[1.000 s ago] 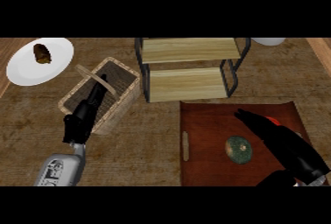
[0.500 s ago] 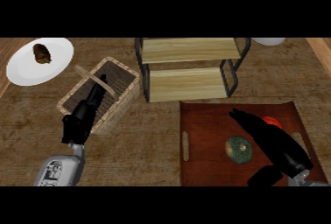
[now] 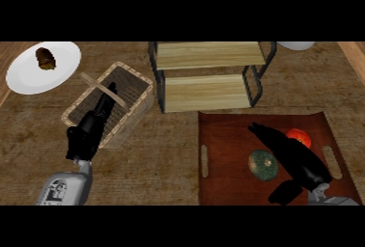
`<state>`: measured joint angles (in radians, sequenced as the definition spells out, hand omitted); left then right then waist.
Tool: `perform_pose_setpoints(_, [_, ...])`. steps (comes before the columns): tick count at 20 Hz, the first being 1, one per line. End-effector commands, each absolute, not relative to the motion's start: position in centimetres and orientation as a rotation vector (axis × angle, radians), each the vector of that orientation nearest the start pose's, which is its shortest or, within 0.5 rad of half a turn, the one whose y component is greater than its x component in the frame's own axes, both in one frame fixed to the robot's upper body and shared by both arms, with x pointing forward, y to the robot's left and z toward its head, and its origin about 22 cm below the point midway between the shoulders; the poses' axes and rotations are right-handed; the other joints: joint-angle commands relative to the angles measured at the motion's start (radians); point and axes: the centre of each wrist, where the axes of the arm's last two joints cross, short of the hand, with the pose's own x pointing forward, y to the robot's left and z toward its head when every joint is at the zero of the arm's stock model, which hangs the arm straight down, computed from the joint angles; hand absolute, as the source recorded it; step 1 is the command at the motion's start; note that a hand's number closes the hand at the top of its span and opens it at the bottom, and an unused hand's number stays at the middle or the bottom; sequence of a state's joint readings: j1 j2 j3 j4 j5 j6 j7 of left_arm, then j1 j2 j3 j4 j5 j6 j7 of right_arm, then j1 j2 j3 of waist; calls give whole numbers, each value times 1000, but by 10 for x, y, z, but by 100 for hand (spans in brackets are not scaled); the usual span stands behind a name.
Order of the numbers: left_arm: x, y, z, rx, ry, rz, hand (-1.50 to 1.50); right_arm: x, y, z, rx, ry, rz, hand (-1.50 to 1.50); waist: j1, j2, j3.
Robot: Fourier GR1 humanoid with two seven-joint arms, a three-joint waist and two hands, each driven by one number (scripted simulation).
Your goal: Pick the squash from the tray and place it in the tiered shelf
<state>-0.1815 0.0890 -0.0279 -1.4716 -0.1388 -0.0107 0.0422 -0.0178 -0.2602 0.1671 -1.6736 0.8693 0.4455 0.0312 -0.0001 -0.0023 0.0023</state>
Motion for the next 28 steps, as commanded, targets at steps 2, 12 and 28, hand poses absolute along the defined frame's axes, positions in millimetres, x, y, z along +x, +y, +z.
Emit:
perform_pose_setpoints(2, [276, 229, 12, 101, -1584, -256, 0, 237, -246, 34, -467, -1231, 1269, -150, -1, 2, -2])
perform_pose_setpoints(12, [279, 228, 13, 85, -1572, -262, 0, 235, -261, 19, -521, -1251, 1445, 150, -2, 2, -2])
perform_pose_setpoints(28, [285, 218, 16, 87, -1580, -276, 0, 194, -83, 36, -633, -1249, 1030, 150, 31, 4, -3])
